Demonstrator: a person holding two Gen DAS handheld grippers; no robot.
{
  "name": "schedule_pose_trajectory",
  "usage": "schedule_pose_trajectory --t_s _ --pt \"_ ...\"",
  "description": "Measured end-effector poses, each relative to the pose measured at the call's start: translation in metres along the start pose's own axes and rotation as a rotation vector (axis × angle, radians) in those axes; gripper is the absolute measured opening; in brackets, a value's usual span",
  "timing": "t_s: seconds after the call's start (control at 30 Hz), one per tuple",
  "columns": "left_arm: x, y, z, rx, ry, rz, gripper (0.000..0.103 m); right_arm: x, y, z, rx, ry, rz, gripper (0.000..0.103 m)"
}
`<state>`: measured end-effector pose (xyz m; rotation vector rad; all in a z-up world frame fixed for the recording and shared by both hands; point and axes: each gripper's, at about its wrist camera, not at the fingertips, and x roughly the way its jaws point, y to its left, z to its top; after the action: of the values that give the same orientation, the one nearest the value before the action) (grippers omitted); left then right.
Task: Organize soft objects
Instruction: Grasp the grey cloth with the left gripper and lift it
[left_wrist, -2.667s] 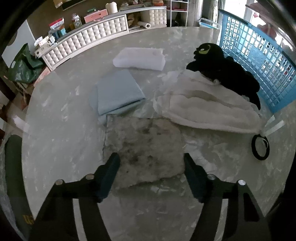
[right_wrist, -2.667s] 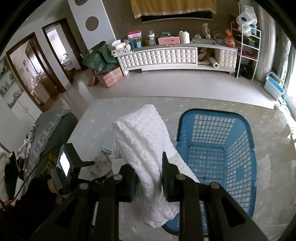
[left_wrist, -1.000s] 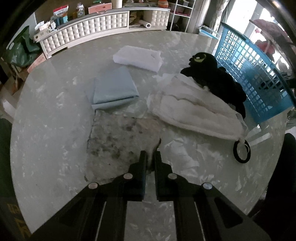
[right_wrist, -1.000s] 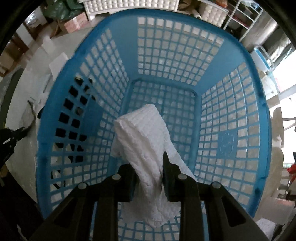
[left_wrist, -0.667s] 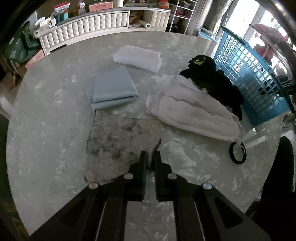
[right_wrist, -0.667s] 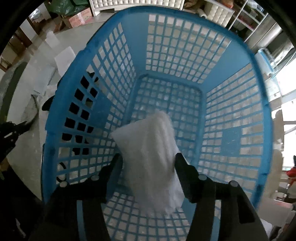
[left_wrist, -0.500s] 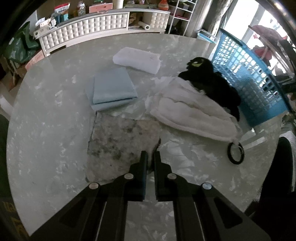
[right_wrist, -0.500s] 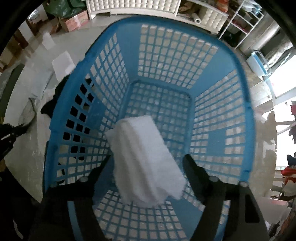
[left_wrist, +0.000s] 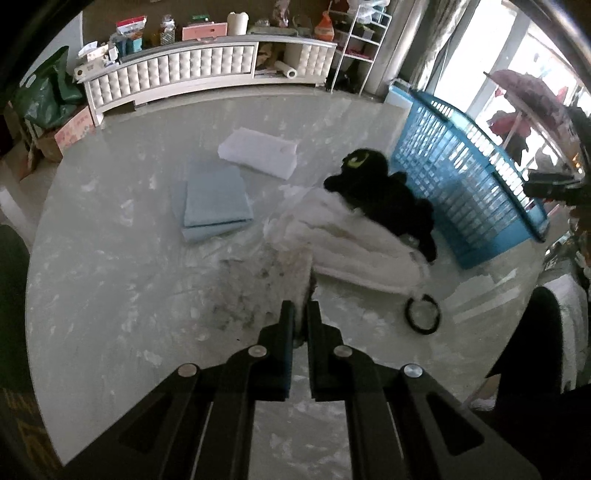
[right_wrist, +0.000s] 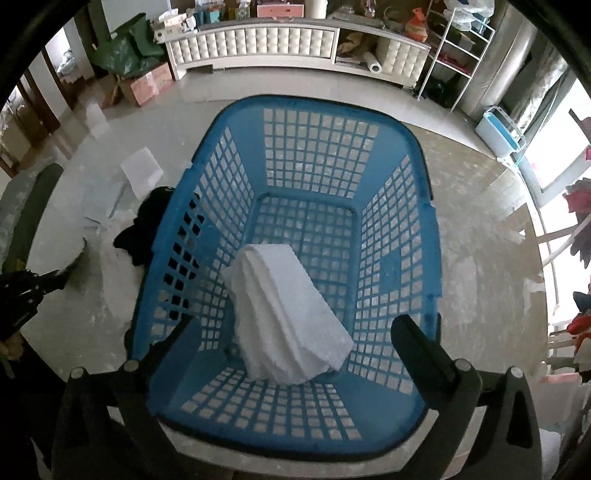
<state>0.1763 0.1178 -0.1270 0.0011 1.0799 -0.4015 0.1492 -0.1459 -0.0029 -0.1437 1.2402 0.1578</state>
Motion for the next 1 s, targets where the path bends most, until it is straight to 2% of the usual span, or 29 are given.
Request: schedule_pose_trajectory --t_s 0.47,0.77,1.0 --pt "-0.057 -0.032 0.015 -0.088 -0.094 -0.040 0.005 -0.025 -0.006 -0.023 0.026 -0.084 0.053 0.103" --pt "-0.085 -0.072 0.046 -0.033 -0.156 -0.044 0.005 -0.021 -0.020 -0.037 0.064 -0.096 0.072 0.103" --pt "-0.088 -0.100 0.072 0.003 -0.185 -0.052 0.005 -0.016 -0.034 -0.044 0.086 -0.092 0.098 0.103"
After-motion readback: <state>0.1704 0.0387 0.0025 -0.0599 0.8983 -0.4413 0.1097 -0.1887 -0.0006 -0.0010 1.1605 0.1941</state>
